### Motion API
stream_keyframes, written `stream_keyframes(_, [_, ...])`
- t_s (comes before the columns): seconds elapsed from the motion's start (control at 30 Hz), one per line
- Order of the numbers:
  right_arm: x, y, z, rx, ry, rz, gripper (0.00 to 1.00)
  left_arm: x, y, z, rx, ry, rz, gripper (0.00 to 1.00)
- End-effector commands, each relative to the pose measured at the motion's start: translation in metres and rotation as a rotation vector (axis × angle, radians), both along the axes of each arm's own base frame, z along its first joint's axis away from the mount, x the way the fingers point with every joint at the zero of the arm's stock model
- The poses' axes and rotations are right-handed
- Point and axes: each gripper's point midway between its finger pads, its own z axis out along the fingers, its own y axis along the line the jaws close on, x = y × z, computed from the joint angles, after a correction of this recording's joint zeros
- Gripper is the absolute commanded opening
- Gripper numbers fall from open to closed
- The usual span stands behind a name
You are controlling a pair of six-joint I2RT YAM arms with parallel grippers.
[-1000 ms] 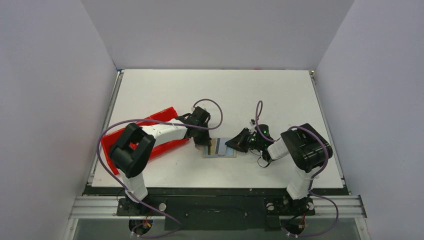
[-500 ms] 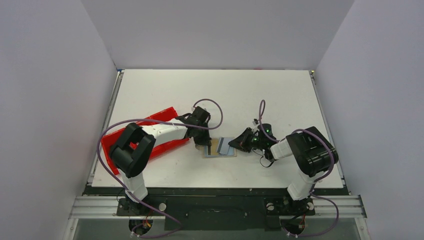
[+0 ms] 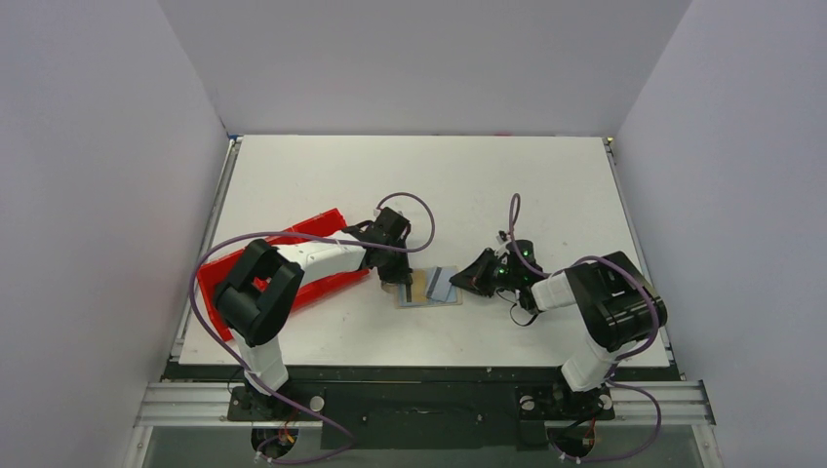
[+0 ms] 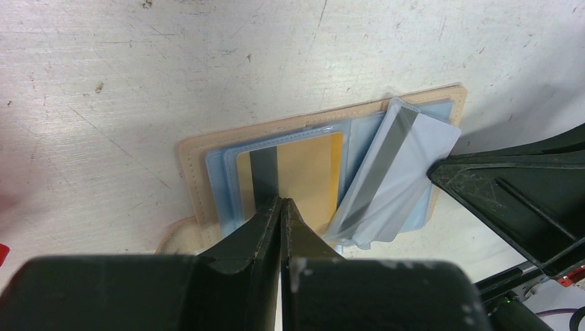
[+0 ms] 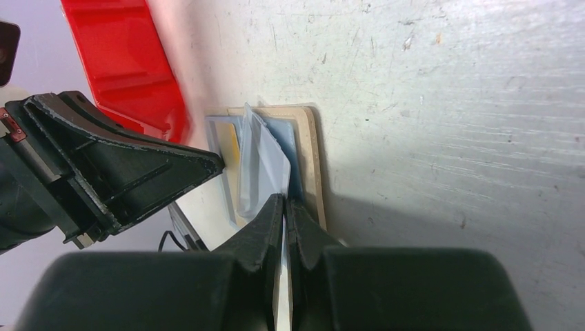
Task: Take the credit cards out of the card holder
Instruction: Remove the credit card from the card holder.
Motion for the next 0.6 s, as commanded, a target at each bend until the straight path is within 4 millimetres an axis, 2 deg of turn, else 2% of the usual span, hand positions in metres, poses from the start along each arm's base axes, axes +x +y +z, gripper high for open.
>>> stream_keyframes(0.0, [0.011,-0.022,-0.007,-0.080,-0.040,-0.072,0.00,-0.018,0.052,-0.042,0.221,0.094,0.037,0.00])
stream_keyframes(0.23, [0.008,-0.011,-0.001,-0.030,-0.056,-0.044,0.15,-0.017,0.050,-0.040,0.216,0.086,0.034,0.00])
stream_keyframes(0.57, [0.005,0.008,0.001,-0.008,-0.059,-0.018,0.16,-0.017,0.049,-0.040,0.212,0.084,0.030,0.00])
